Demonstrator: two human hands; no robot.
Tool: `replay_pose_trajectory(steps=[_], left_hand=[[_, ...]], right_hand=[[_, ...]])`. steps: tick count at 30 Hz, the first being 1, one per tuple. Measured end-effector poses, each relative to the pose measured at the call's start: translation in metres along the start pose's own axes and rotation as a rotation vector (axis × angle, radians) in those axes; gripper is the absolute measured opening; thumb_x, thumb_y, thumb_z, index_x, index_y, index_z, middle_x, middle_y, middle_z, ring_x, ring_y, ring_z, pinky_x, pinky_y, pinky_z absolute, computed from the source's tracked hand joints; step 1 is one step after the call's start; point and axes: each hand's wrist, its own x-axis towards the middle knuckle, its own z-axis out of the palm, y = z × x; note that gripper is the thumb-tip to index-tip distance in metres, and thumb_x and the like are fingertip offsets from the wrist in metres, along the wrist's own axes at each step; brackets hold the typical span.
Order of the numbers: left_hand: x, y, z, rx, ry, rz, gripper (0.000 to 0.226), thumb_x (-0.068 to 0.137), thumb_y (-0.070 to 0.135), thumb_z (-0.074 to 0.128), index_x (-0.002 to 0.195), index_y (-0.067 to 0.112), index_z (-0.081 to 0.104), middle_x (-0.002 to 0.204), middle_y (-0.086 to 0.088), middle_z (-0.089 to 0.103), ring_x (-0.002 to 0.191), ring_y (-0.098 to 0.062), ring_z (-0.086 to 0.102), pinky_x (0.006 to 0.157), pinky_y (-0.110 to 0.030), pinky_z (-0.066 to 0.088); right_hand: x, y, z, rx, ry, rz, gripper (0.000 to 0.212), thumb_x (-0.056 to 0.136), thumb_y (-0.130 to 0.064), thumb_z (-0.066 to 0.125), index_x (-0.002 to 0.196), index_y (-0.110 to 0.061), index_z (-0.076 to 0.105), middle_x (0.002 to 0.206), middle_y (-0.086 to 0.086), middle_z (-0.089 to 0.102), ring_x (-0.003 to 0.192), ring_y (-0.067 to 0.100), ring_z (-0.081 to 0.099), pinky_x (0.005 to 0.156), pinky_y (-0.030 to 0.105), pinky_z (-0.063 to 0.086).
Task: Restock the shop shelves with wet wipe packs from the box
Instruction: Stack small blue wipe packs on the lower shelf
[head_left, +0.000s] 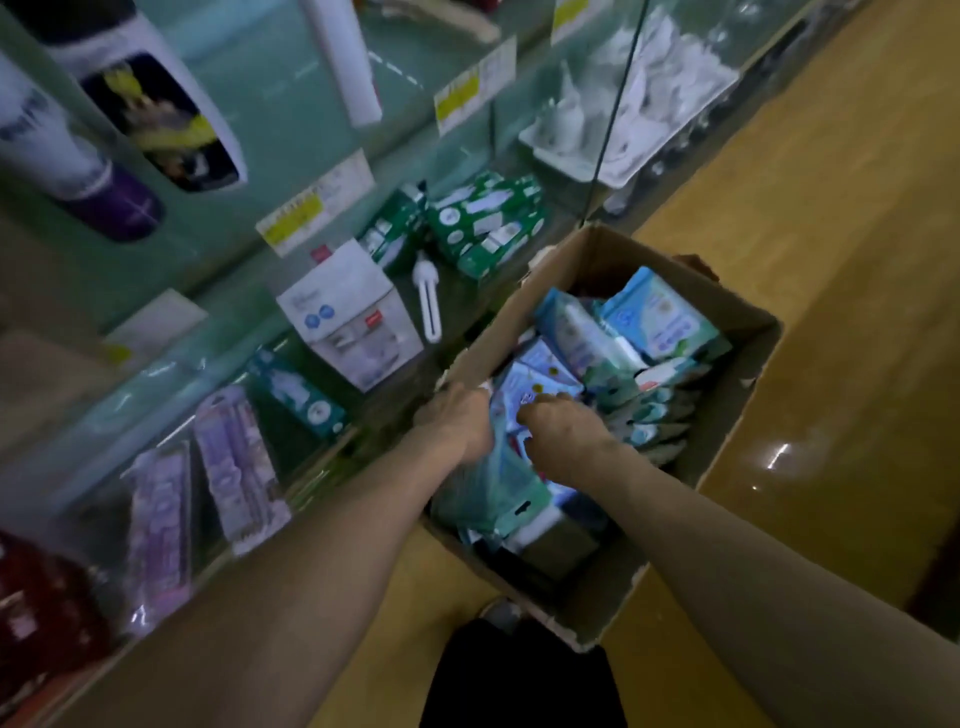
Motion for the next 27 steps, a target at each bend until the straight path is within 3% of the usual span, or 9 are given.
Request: replay_pose_trajectory(steps=[4, 8, 15, 19, 21, 24, 27], left_hand=[[0.012, 0.000, 0.033, -0.030, -0.077, -0.080, 0.053, 0.090, 0.028, 0.055, 0.141, 0.016, 0.043, 0.142, -0.014, 0.045, 0.126, -0.033, 0.050, 0.095, -0.038, 0.045], [0.016, -0.008, 0.057, -0.072, -0.134, -0.148, 0.060, 0.088, 0.039, 0.060, 0.142, 0.016, 0.044, 0.145, -0.012, 0.045, 0.130, -0.031, 0.047, 0.101, -0.036, 0.043], [0.019, -0.018, 0.075, -0.190, -0.165, -0.236, 0.074, 0.089, 0.050, 0.058, 0.149, 0.019, 0.027, 0.151, -0.020, 0.028, 0.137, -0.037, 0.034, 0.107, -0.040, 0.034], [0.025, -0.020, 0.083, -0.282, -0.158, -0.292, 0.081, 0.084, 0.056, 0.060, 0.149, 0.023, 0.025, 0.152, -0.017, 0.030, 0.135, -0.037, 0.037, 0.110, -0.042, 0.035], [0.031, -0.020, 0.088, -0.360, -0.171, -0.314, 0.089, 0.074, 0.063, 0.061, 0.148, 0.027, 0.027, 0.150, -0.014, 0.036, 0.131, -0.036, 0.043, 0.108, -0.044, 0.038], [0.070, -0.041, 0.130, -0.519, -0.124, -0.307, 0.109, 0.044, 0.079, 0.058, 0.140, 0.032, 0.040, 0.140, -0.006, 0.051, 0.121, -0.026, 0.055, 0.102, -0.043, 0.045], [0.075, -0.044, 0.133, -0.697, -0.096, -0.361, 0.123, 0.030, 0.070, 0.066, 0.142, 0.025, 0.042, 0.134, 0.000, 0.056, 0.116, -0.022, 0.058, 0.101, -0.040, 0.048]], right_hand=[[0.009, 0.003, 0.037, -0.012, -0.078, 0.011, 0.031, 0.094, -0.014, 0.046, 0.124, -0.008, 0.054, 0.129, 0.015, 0.053, 0.123, 0.033, 0.047, 0.096, 0.033, 0.039], [0.014, 0.003, 0.059, -0.007, -0.118, 0.038, 0.036, 0.096, -0.016, 0.047, 0.132, -0.010, 0.049, 0.135, 0.013, 0.050, 0.125, 0.031, 0.046, 0.098, 0.035, 0.041], [0.021, -0.002, 0.072, 0.038, -0.150, 0.129, 0.033, 0.097, -0.019, 0.045, 0.128, -0.009, 0.049, 0.133, 0.013, 0.052, 0.122, 0.031, 0.051, 0.097, 0.039, 0.042], [0.030, -0.007, 0.073, 0.100, -0.191, 0.178, 0.037, 0.097, -0.020, 0.045, 0.133, -0.009, 0.046, 0.136, 0.014, 0.050, 0.123, 0.032, 0.051, 0.097, 0.039, 0.042], [0.032, -0.008, 0.072, 0.117, -0.196, 0.191, 0.038, 0.097, -0.022, 0.045, 0.132, -0.007, 0.047, 0.136, 0.016, 0.049, 0.123, 0.033, 0.050, 0.096, 0.039, 0.042], [0.034, -0.007, 0.073, 0.172, -0.195, 0.191, 0.039, 0.096, -0.025, 0.049, 0.129, -0.005, 0.050, 0.132, 0.017, 0.052, 0.121, 0.033, 0.051, 0.095, 0.037, 0.043], [0.035, -0.004, 0.072, 0.273, -0.208, 0.211, 0.042, 0.094, -0.031, 0.052, 0.126, -0.003, 0.050, 0.128, 0.017, 0.055, 0.117, 0.031, 0.054, 0.090, 0.034, 0.043]])
